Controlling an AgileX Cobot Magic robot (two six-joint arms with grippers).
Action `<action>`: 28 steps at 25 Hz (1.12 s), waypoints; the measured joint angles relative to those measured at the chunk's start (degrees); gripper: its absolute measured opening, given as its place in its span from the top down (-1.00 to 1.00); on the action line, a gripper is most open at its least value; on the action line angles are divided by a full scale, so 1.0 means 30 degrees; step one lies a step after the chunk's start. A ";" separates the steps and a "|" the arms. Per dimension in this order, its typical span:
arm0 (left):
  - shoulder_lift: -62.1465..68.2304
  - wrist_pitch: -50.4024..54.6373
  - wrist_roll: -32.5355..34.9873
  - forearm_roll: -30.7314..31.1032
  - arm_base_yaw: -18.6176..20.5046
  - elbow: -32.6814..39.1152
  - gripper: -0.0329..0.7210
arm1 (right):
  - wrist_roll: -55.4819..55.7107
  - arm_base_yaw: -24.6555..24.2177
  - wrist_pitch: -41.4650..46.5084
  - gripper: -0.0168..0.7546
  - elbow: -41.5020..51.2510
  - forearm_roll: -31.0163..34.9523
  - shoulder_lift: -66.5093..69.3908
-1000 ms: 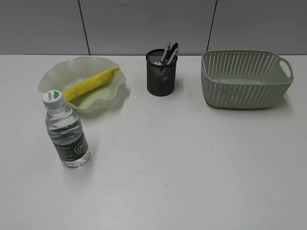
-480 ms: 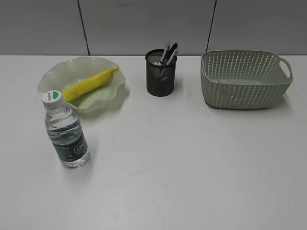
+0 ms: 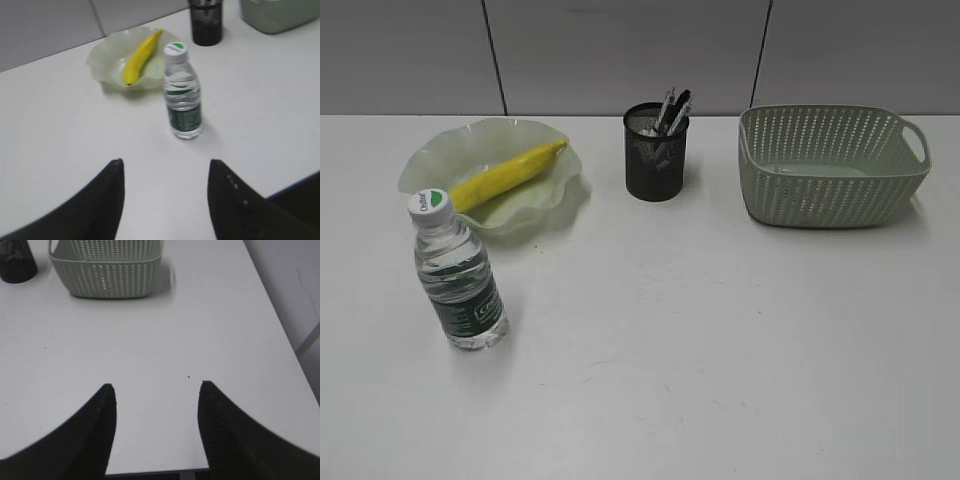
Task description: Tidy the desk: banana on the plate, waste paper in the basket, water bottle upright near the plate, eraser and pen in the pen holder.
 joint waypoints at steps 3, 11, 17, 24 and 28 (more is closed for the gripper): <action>-0.0036 0.0000 0.0000 0.0036 0.3097 0.0021 -0.13 | 0.0000 -0.1054 -0.0002 -0.14 0.0000 0.0000 -0.0197; -0.0036 0.0000 0.0000 0.0060 0.4222 0.0021 -0.05 | 0.0000 -0.1141 -0.0002 -0.14 0.0000 0.0000 -0.0197; -0.0036 0.0000 0.0000 0.0060 0.4236 0.0021 0.07 | 0.0000 0.0046 -0.0002 -0.14 0.0000 0.0000 -0.0197; -0.0036 0.0000 0.0000 0.0060 0.4258 0.0021 0.24 | 0.0000 0.0154 -0.0002 -0.14 0.0000 0.0000 -0.0197; -0.0036 0.0000 0.0000 0.0060 0.4258 0.0021 0.27 | 0.0000 0.0090 -0.0002 -0.14 0.0000 0.0000 -0.0197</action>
